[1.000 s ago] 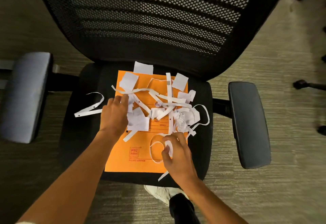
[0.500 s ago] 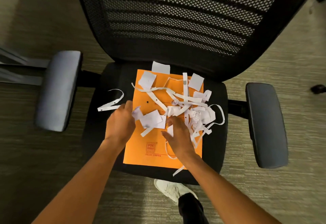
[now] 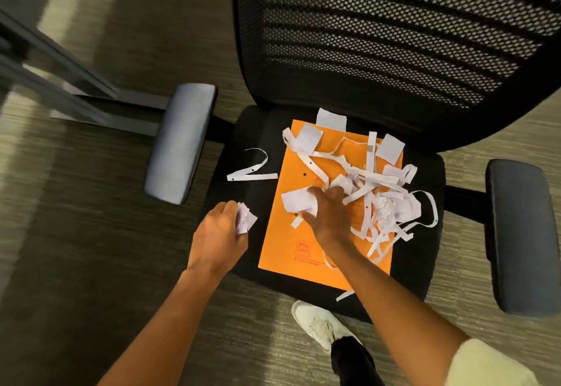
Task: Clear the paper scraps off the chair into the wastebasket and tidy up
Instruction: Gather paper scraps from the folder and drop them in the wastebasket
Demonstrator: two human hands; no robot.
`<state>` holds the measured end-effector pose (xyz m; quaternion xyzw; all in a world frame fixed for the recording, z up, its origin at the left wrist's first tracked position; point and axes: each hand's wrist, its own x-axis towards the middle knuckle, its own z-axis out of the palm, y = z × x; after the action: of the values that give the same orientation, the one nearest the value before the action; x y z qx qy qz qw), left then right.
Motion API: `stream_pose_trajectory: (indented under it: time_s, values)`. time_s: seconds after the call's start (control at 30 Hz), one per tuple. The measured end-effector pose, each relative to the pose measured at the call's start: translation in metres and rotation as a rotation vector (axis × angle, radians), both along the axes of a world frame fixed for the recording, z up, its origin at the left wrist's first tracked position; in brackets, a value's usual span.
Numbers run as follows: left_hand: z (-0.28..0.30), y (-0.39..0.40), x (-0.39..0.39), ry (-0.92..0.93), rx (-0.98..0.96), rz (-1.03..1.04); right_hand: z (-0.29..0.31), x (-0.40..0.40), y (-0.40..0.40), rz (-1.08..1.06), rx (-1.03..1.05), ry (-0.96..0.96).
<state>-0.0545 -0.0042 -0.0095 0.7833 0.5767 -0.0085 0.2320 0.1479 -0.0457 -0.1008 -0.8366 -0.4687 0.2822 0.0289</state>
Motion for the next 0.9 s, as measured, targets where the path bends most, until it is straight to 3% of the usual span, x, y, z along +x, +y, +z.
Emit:
stream_pose_trajectory:
  time_s: [0.2, 0.5, 0.9]
  values:
    - [-0.010, -0.017, -0.017, -0.032, 0.030, 0.030, 0.002, -0.002, -0.003, 0.008, 0.125, 0.112]
    - [0.001, -0.049, -0.031, -0.116, -0.092, 0.135, 0.028, 0.002, -0.033, -0.153, 0.392, 0.344]
    - [0.041, -0.120, -0.118, -0.257, -0.135, 0.440, 0.084, -0.104, -0.084, 0.013, 0.405, 0.555]
